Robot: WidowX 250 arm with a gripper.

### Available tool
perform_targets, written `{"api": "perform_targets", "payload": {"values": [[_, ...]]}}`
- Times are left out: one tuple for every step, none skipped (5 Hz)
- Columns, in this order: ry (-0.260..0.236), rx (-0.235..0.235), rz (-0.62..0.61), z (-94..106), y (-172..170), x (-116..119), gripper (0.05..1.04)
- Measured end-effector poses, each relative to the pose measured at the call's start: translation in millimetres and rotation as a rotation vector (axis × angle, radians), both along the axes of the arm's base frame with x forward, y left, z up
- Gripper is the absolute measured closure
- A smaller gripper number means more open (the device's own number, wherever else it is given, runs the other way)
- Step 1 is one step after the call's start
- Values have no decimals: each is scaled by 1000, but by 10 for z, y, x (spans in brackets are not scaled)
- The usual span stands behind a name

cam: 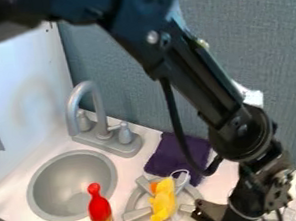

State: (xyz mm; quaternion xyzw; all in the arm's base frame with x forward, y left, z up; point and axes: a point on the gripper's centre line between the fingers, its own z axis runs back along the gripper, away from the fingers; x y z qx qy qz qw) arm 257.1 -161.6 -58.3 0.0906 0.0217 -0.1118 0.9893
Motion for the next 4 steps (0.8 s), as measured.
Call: {"api": "perform_targets", "payload": {"values": [[32, 12, 6, -105, 66, 37, 984], [66, 3, 19, -162, 92, 55, 984], [84, -40, 8, -186, 94, 72, 984], [86, -86, 1, -225, 115, 75, 963]]}}
